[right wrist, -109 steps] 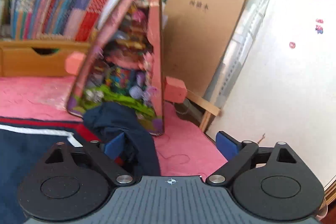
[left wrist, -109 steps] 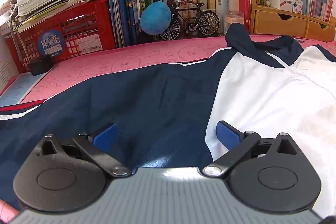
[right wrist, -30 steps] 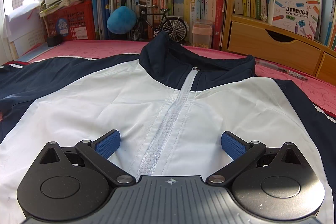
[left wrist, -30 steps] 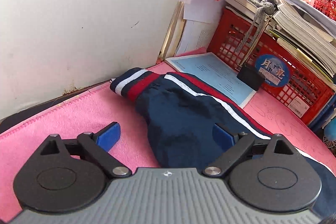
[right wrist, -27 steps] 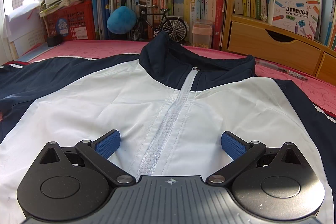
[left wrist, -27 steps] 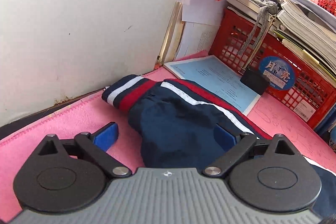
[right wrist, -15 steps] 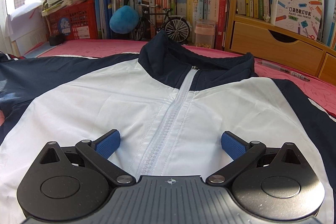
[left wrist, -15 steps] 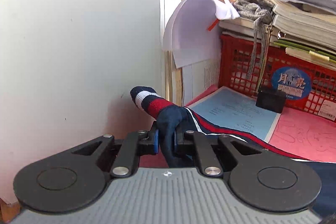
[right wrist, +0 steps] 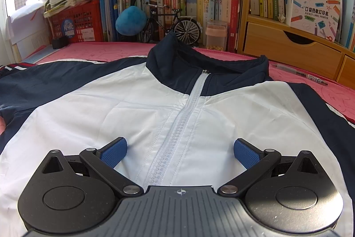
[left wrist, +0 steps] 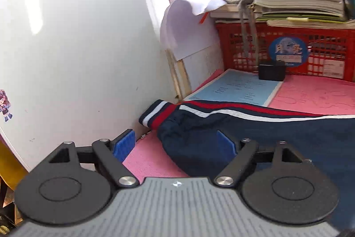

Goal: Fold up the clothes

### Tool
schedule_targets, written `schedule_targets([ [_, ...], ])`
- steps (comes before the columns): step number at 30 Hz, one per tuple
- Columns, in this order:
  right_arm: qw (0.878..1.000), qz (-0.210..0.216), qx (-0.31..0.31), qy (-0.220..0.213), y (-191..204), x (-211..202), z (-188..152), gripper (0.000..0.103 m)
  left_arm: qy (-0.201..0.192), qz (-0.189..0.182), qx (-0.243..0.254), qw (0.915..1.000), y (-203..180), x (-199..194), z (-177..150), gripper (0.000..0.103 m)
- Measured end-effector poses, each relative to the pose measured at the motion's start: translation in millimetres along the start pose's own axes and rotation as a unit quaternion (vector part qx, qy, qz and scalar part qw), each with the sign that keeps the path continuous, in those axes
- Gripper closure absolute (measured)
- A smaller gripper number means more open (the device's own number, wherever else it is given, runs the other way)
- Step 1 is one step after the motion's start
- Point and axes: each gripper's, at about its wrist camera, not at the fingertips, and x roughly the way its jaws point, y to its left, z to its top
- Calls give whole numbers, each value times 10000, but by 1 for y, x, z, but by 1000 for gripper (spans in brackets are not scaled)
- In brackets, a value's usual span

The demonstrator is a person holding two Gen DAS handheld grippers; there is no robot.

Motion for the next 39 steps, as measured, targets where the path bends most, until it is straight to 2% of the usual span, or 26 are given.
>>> schedule_targets([
  [2, 10000, -4, 4, 1, 0, 0, 0, 0, -189, -706, 221, 9971, -24, -44, -5, 23],
  [3, 10000, -4, 5, 1, 0, 0, 0, 0, -225, -1162, 364, 9923, -39, -65, -7, 23],
  [5, 10000, -4, 6, 1, 0, 0, 0, 0, -84, -2078, 500, 9769, -75, -95, -9, 23],
  [6, 10000, -8, 8, -5, 0, 0, 0, 0, 40, -2515, 544, 9663, -94, -108, -10, 23],
  [8, 10000, -37, 32, -2, 0, -3, -1, 0, 282, -3358, 633, 9394, -133, -133, -14, 23],
  [10, 9999, -15, 124, 59, -4, -16, -5, 0, 264, -3506, 1043, 9303, -172, -147, -22, 22],
  [12, 9999, 89, 136, -3, -14, -37, -15, 2, 220, -3257, 1590, 9318, -201, -150, -37, 23],
  [14, 9997, -171, 17, -152, -36, -57, -28, 2, 159, -3056, 1863, 9336, -211, -146, -49, 20],
  [16, 9964, -834, 116, -25, -83, -70, -44, 2, -7, -2988, 1847, 9363, -207, -145, -53, 17],
  [19, 9832, -1411, 1154, -12, -180, -95, -73, 0, -61, -3014, 1740, 9375, -202, -141, -56, 11],
  [20, 9775, -1406, 1564, -183, -209, -108, -83, 2, -44, -3008, 1717, 9381, -200, -142, -56, 9],
  [22, 9544, -2528, 1585, -65, -243, -124, -96, 1, -30, -2936, 1704, 9406, -199, -141, -56, 5],
  [25, 9039, -3945, 1650, 14, -279, -149, -114, 6, 69, -2938, 1601, 9423, -198, -137, -54, 0],
  [27, 8948, -4158, 1576, -388, -285, -167, -123, 6, 133, -2939, 1535, 9433, -197, -134, -52, 0],
  [30, 9133, -3962, 826, -466, -281, -164, -122, 3, 88, -2897, 1583, 9439, -198, -136, -53, 0],
  [31, 9184, -3926, 381, -311, -276, -153, -117, 3, 55, -2866, 1617, 9443, -199, -137, -54, 0],
  [33, 9237, -3816, -345, -63, -265, -130, -107, 3, -8, -2807, 1684, 9449, -201, -140, -55, 0],
  [35, 9230, -3824, -418, 9, -267, -116, -96, 4, -69, -2748, 1749, 9454, -203, -142, -55, 0],
  [36, 9248, -3791, -303, 54, -273, -111, -92, 15, -101, -2718, 1783, 9456, -203, -143, -56, 0],
  [37, 9265, -3757, -187, 100, -279, -107, -88, 35, -133, -2688, 1817, 9458, -204, -145, -56, 0],
  [38, 9302, -3662, 70, 246, -289, -104, -83, 76, -166, -2658, 1852, 9459, -205, -146, -57, 0],
  [39, 9271, -3735, 261, 179, -295, -111, -80, 85, -190, -2635, 1878, 9460, -206, -146, -57, 0],
])
